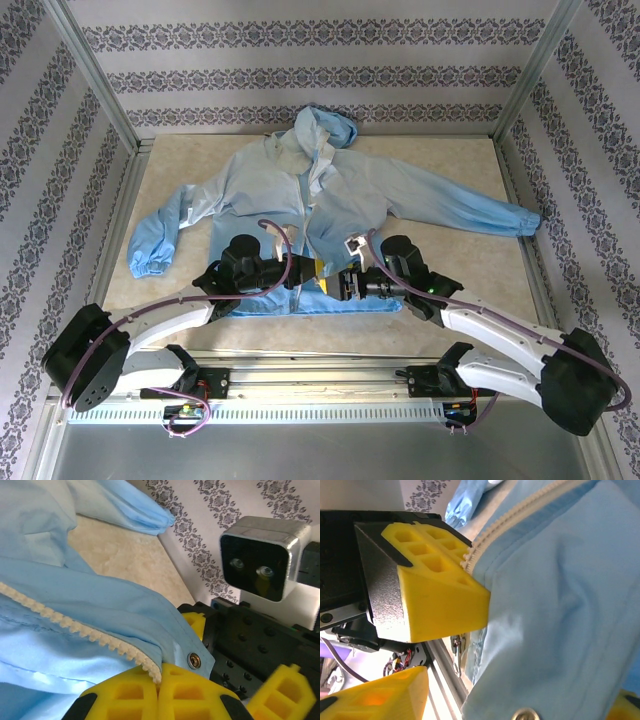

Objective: Zip up the jacket

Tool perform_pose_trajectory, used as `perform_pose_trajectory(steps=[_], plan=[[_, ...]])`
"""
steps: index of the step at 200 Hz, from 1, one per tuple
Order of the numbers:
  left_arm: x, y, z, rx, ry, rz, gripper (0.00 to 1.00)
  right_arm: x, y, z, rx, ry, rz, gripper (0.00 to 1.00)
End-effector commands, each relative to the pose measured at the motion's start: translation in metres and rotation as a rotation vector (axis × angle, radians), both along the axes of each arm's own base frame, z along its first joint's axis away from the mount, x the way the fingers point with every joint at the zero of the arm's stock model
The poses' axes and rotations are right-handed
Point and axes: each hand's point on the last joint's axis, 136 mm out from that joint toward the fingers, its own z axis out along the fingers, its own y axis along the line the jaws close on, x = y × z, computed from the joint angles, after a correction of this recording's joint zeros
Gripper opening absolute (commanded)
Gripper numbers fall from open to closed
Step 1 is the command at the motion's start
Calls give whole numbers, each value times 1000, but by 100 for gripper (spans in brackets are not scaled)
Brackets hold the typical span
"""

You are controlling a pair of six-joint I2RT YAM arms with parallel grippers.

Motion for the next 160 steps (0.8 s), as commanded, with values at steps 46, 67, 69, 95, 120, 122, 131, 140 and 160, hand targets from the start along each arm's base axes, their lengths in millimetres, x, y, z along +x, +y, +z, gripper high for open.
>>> perform_pose_trajectory(steps=[46,67,69,95,120,122,131,140,160], plan=[[-4,-3,21,-70,-43,-46,0,7,6,20,118,-16,21,15],[-4,-2,18,-60,-34,-44,0,5,7,21,131,-18,38,3],[-4,-2,17,-58,-33,-43,0,5,6,21,132,-17,39,1],[-2,4,16,-19,-23,-14,18,7,3,16,131,-10,32,0],[-4,24,10,84,12,44,40,11,-4,11,131,-14,-4,0],[-4,26,9,92,14,49,41,11,-4,11,131,-14,-5,0],[-5,37,6,138,31,88,45,12,-6,9,131,-15,-12,0],[-6,52,-1,191,63,141,48,12,-7,7,126,-14,-16,0],[-10,88,-28,324,158,271,50,15,-11,2,115,-15,-38,0]])
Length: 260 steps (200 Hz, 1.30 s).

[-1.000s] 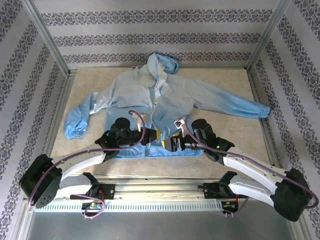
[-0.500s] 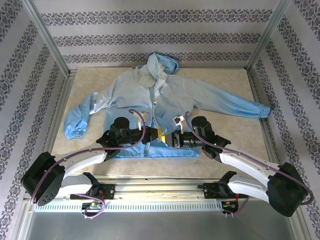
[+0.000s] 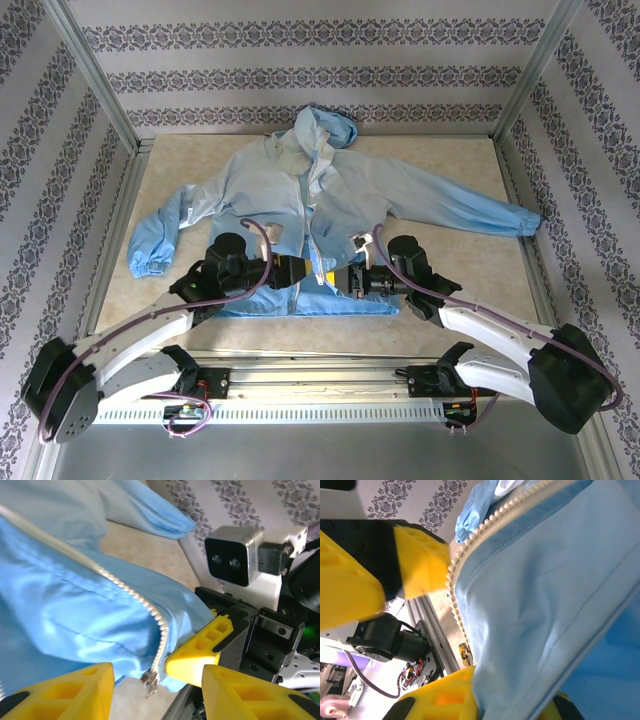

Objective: Zip up the jacket

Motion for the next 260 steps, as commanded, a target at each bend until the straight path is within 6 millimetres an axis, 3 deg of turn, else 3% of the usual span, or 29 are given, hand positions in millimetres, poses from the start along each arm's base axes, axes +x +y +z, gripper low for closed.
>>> perform_pose_trajectory(steps=[1,16,37,91,126,177,199,230,260], plan=[[-4,48,-42,221,134,164,50,5,-4,7,28,-45,-23,0],[-13,69,-67,333,209,221,48,6,-5,3,15,-50,-35,0],[-24,84,-98,453,329,259,36,7,-8,-1,-8,-61,-46,0],[-33,53,-134,613,378,189,48,11,-15,-11,-54,-77,-82,0],[-31,28,-146,536,387,160,47,9,-18,-17,-69,-77,-86,0],[-28,16,-172,517,408,146,43,8,-16,-19,-66,-73,-64,0],[-29,18,-173,548,419,143,37,9,-17,-17,-61,-78,-68,0],[-29,25,-162,562,387,149,6,9,-16,-13,-53,-81,-69,0],[-23,31,-135,498,298,183,0,11,-13,-2,-20,-77,-65,0]])
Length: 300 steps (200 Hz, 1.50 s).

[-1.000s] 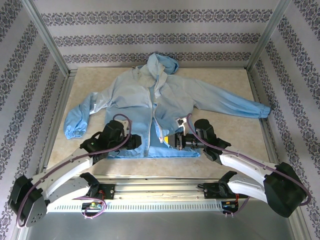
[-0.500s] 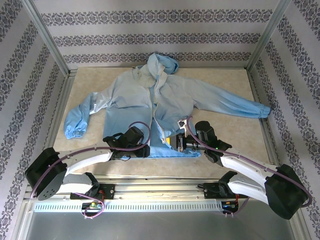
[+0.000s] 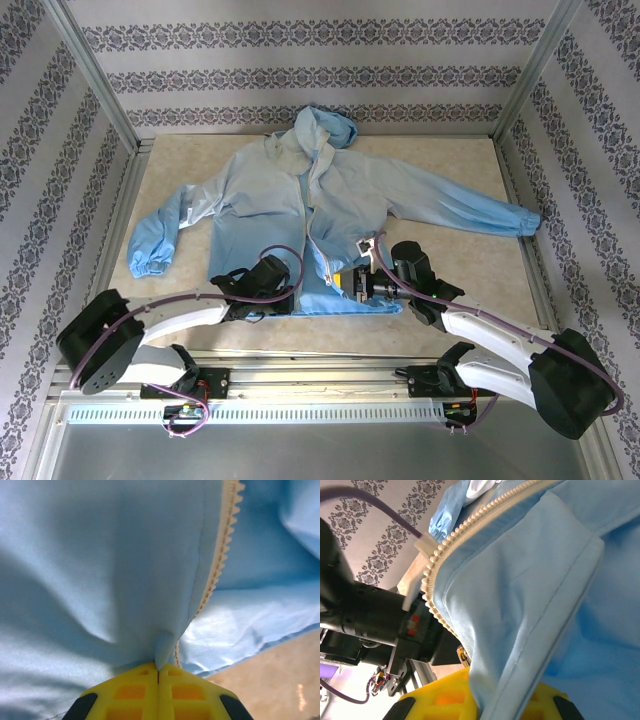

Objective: Zip up the jacket

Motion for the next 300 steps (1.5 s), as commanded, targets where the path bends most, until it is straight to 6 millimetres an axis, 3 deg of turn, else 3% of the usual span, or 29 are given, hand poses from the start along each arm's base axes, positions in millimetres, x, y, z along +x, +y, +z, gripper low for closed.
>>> perform_pose_trajectory(steps=[1,30,66,127,140,163,183,215,255,279,300], plan=[[4,4,22,-34,-84,8,0,5,3,19,45,-36,5,0],[4,5,39,-125,-125,30,0,7,3,20,46,-33,2,0],[-2,1,39,-156,-98,10,0,6,3,14,41,-13,5,0],[-11,-6,-6,-95,77,22,5,4,3,0,17,19,7,0],[-10,-7,-9,-87,91,25,9,3,3,-2,14,24,10,0],[-9,-3,-13,-39,101,34,29,3,3,-4,11,26,12,0],[-10,-4,-15,-28,105,34,38,4,2,-4,9,23,8,0],[-14,-4,-22,31,124,46,46,3,3,-6,5,26,11,0],[-21,9,-37,286,140,70,56,3,2,-7,-1,27,8,0],[-28,15,-53,411,161,62,55,3,1,-8,-6,25,4,0],[-35,17,-65,436,171,68,40,4,-1,-8,-16,15,-6,0]])
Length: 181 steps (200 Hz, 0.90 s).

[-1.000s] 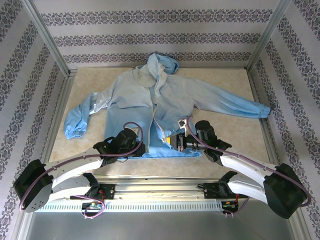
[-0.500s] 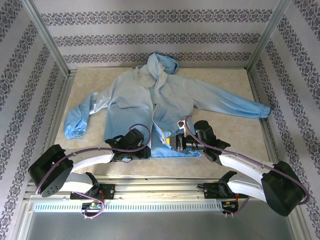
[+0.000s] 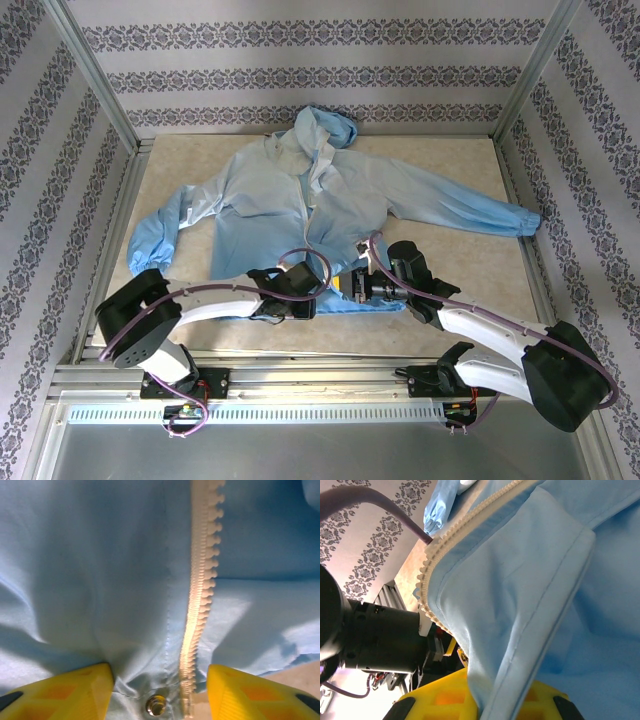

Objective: Zip up the jacket

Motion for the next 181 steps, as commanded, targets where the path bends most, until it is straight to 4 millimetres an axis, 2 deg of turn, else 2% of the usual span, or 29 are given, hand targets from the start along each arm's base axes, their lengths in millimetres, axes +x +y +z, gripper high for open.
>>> perform_pose_trajectory(steps=[1,19,29,59,118,154,181], plan=[[-28,38,-35,185,90,34,39,6,-3,5,1,-33,-20,0],[-29,37,-35,153,74,46,21,7,-4,5,-2,-38,-24,0],[-28,37,-32,132,56,53,14,7,-4,7,-1,-42,-24,0],[-20,37,-4,54,-32,65,0,8,-3,10,1,-46,-22,0],[1,16,76,-380,-267,55,0,9,4,29,66,-29,-4,0],[11,3,107,-533,-331,22,0,10,8,41,121,-17,-6,0],[27,-13,139,-645,-429,-8,0,13,11,51,149,-17,-5,0]])
